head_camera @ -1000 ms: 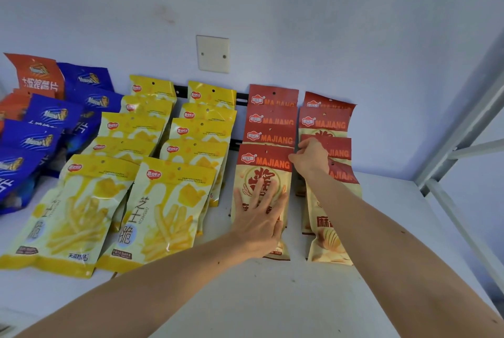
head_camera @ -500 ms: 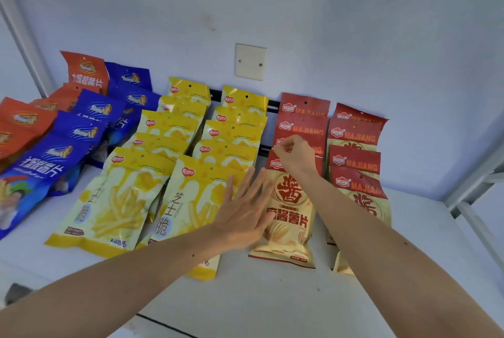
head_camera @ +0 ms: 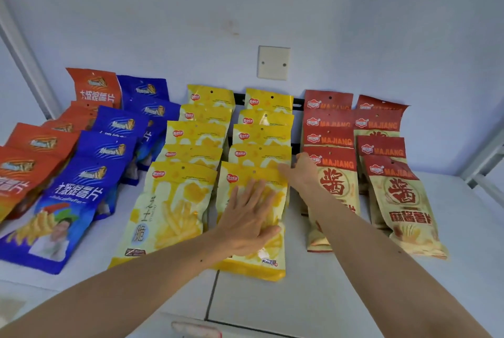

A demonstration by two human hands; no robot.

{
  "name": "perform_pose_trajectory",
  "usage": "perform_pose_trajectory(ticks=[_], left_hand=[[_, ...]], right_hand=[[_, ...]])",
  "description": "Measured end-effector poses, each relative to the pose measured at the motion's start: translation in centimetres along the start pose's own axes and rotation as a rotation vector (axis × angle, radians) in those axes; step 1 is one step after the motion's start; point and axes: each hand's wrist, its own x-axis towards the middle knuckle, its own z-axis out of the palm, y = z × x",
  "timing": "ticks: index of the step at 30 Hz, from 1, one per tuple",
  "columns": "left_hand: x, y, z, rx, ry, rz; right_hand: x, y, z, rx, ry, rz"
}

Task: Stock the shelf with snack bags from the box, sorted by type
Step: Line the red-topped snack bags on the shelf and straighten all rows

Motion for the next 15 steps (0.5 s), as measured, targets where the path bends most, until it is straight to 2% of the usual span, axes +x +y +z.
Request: perform_pose_trajectory(ticks=[7,15], left_hand=[[-0.1,0.0,0.4,-0.036,0.007,0.021],[0.5,0.6,0.2,-0.141,0.017,0.021]], right_hand=[[0.4,0.1,0.8,0.074,0.077,0.034],[1.4,0.2,0.8,-0.025,0.112,0.041]])
